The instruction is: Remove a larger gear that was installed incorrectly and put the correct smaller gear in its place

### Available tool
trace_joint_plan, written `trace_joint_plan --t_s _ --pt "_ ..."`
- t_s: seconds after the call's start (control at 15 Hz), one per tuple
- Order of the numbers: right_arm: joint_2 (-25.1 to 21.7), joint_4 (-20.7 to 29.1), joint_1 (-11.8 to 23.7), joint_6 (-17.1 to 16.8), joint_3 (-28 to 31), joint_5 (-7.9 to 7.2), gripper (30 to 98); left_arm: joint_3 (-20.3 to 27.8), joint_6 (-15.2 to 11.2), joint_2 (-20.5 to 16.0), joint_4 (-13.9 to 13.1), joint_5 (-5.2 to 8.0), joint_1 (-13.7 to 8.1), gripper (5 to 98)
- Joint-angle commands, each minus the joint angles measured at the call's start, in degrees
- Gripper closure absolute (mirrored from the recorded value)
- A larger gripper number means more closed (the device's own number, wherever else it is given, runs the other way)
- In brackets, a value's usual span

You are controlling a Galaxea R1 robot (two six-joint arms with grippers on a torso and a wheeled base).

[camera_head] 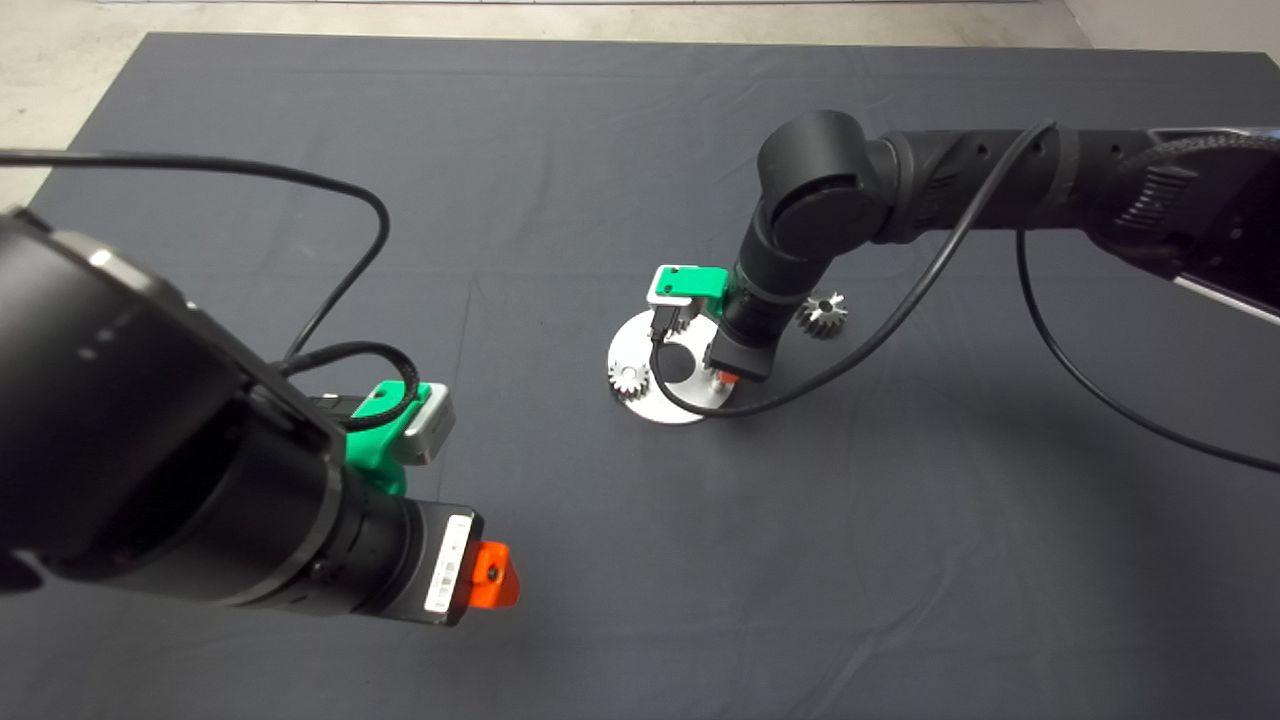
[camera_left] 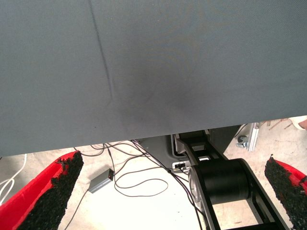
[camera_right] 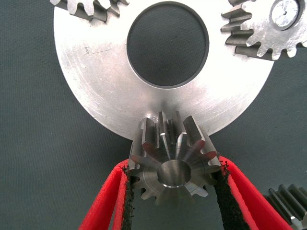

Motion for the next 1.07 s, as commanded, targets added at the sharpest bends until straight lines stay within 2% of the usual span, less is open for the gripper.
trace_joint_plan --t_s 0.0,0.27,1.0 --pt "0.4 3.6 1.9 0.0 0.5 -7.37 90.2 0.9 -0.2 0.1 -0.9 0.17 -0.8 6.1" --pt "0.5 4.9 1.9 0.1 0.3 -7.37 90.2 0.9 -0.2 0.1 -0.9 0.17 -0.8 6.1" --pt "1.6 4.4 1.7 0.0 0.0 -7.37 90.2 0.9 -0.2 0.1 -0.9 0.08 -0.8 6.1"
